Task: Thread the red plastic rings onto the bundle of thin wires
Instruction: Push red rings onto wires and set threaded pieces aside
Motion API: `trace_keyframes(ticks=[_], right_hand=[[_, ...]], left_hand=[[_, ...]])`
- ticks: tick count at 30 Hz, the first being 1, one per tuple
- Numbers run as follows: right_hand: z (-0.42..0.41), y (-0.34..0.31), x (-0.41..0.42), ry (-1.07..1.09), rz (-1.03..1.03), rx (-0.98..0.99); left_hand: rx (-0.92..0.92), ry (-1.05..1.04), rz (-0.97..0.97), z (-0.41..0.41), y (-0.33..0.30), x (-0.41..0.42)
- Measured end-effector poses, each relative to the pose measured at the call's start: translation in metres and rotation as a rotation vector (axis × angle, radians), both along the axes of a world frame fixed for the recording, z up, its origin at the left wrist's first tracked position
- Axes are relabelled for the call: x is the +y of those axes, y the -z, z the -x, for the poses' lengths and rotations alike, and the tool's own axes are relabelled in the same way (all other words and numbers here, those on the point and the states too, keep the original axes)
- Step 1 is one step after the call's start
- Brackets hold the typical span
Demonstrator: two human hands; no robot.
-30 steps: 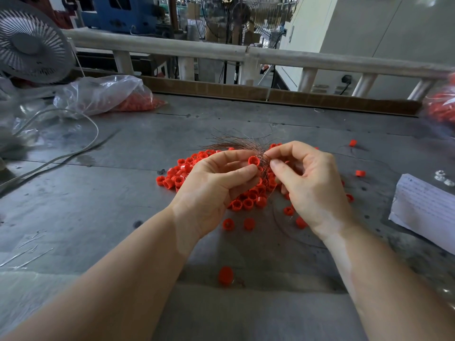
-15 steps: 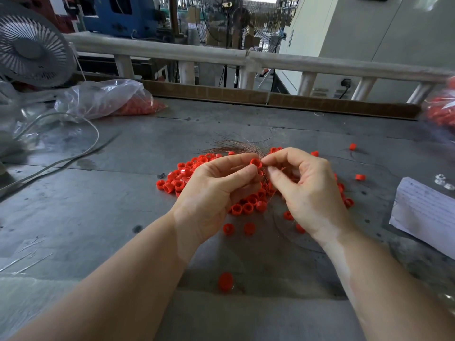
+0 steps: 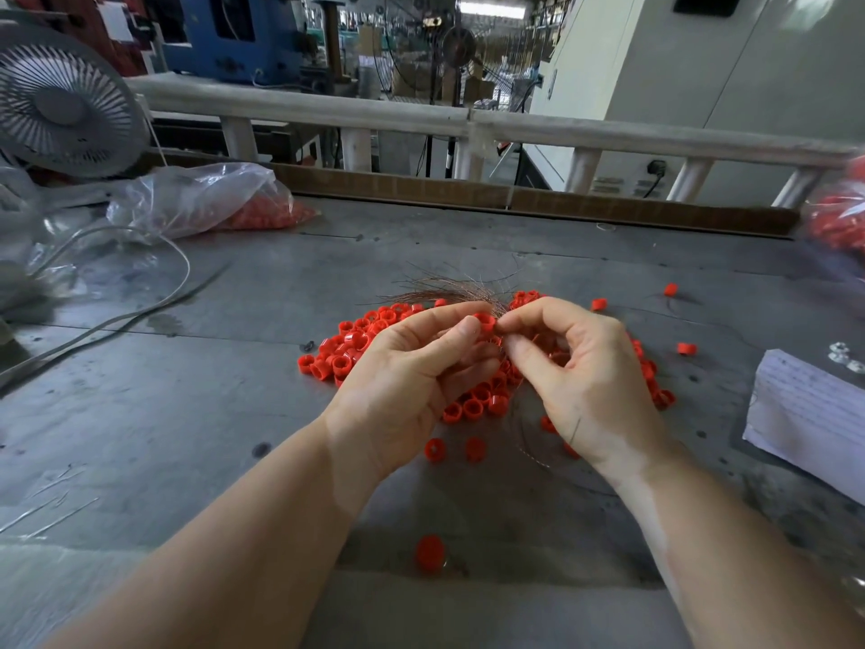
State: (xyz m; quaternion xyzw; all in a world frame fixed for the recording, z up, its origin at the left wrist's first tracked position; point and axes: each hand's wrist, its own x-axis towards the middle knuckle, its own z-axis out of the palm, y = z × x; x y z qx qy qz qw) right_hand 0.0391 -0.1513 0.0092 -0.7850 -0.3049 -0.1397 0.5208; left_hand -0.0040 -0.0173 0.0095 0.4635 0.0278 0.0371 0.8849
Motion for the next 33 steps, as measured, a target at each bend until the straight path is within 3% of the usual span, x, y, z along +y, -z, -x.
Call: trace_keyframes(ticks=[33], right_hand=[[-0.0022, 0.0033, -0.0011, 0.047, -0.004, -0.081]], left_hand=[[0.042, 0.058, 0.063, 0.0015, -0.0028, 0.0034]])
